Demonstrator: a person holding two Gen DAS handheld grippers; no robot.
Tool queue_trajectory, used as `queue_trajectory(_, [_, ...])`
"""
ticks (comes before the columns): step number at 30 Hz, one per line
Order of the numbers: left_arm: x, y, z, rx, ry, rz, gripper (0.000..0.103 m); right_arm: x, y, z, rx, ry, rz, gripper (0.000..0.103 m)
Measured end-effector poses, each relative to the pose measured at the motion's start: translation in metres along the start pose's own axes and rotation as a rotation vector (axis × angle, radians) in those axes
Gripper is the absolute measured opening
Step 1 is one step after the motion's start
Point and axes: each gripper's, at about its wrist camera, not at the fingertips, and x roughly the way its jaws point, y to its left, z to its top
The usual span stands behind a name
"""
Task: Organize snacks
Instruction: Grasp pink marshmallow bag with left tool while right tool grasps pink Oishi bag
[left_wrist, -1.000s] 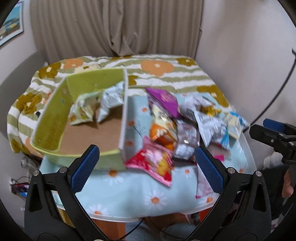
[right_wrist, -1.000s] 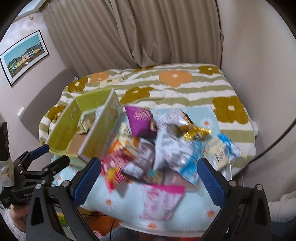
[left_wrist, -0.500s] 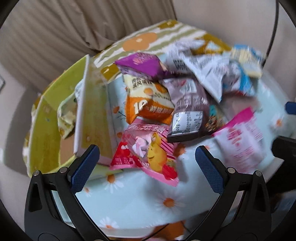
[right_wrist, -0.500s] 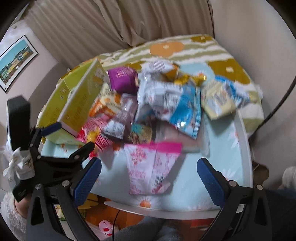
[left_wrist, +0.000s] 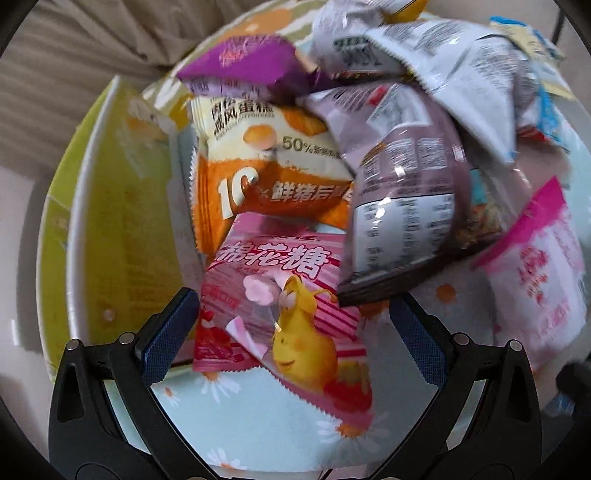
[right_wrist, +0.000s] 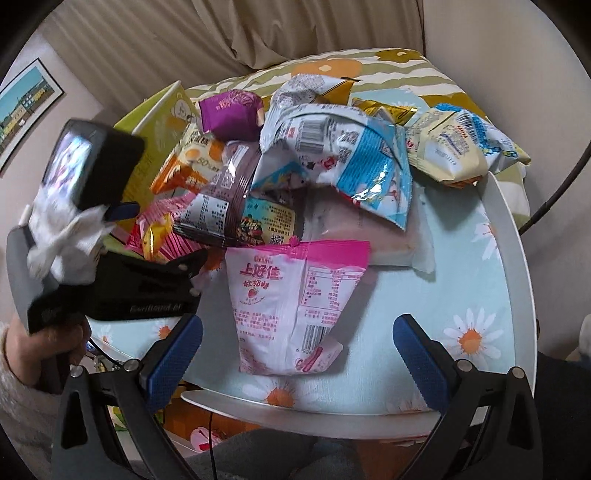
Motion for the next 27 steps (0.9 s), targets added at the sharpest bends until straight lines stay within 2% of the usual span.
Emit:
queue_trajectory(6, [0.008,0.003,0.009,-0.004,0.017,-0.022,0.1,0.015,0.006,0.0,-0.022,0.016,-0.011,0.103])
queue_trajectory(16, [0.019,0.03,0.001,-0.047,0.026,-0.104,0.078,0.029,0.007,0.003,-0.051,0.025,-0.048,0.103])
queue_trajectory(25, [0.014,0.052,-0.028,-0.143,0.043,-0.201,0.075,0.041,0.012,0.01,-0.084,0.028,-0.062,0.103])
queue_trajectory(27, [0.017,0.055,-0.035,-0.162,0.043,-0.214,0.075,0.043,0.013,0.009,-0.096,0.031,-0.064,0.097])
